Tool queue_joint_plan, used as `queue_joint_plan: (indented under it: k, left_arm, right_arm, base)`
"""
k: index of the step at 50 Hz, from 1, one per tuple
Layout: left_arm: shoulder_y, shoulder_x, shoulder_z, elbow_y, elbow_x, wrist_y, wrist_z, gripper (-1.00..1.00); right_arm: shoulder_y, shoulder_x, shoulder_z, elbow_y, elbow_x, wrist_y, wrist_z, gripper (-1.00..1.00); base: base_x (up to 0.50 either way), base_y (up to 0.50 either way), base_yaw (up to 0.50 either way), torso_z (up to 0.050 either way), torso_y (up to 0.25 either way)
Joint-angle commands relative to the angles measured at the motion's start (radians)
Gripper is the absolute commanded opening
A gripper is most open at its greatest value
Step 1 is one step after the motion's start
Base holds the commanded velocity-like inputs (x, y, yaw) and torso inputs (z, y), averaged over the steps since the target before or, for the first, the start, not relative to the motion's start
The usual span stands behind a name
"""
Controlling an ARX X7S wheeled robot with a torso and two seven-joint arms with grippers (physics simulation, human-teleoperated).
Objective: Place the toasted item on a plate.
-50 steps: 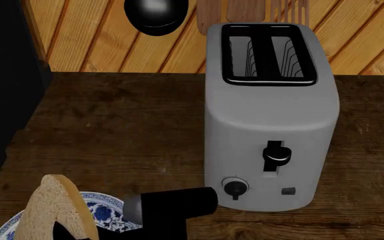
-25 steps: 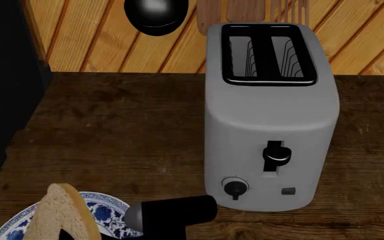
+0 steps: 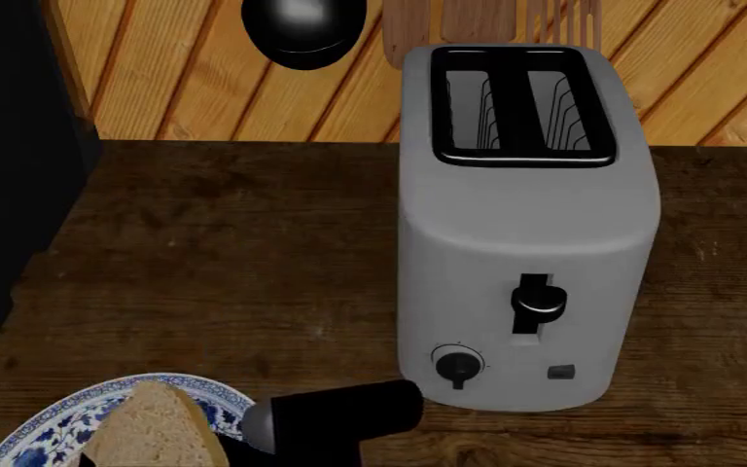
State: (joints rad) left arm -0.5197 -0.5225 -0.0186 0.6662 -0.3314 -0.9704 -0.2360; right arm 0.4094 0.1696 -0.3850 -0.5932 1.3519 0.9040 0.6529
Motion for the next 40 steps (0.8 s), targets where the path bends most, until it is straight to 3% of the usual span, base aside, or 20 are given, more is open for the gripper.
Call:
queue_joint_plan:
  k: [1,25,40]
  left_arm:
    - [0.006,-0.001,0.001,-0.001,0.000,0.004,-0.002,1.00]
    - [0.003,-0.002,-0.003,0.002,-0.009,0.002,-0.005,1.00]
    - [-0.004,-0.007,0.002,0.000,-0.012,0.000,-0.004,1.00]
  right_arm:
    - [0.007,0.025,-0.020,0.000,-0.072,-0.013,-0.019,1.00]
    - [0.094,0.111,-0.214,-0.028,-0.355,0.015,-0.100,1.00]
    - [0.139,0.117,-0.197,-0.043,-0.367,0.002,-0.087,1.00]
  base:
    - [0.00,0.00,0.00,0.000,0.000]
    - [0.00,0.00,0.00,0.000,0.000]
    - [0.00,0.00,0.00,0.000,0.000]
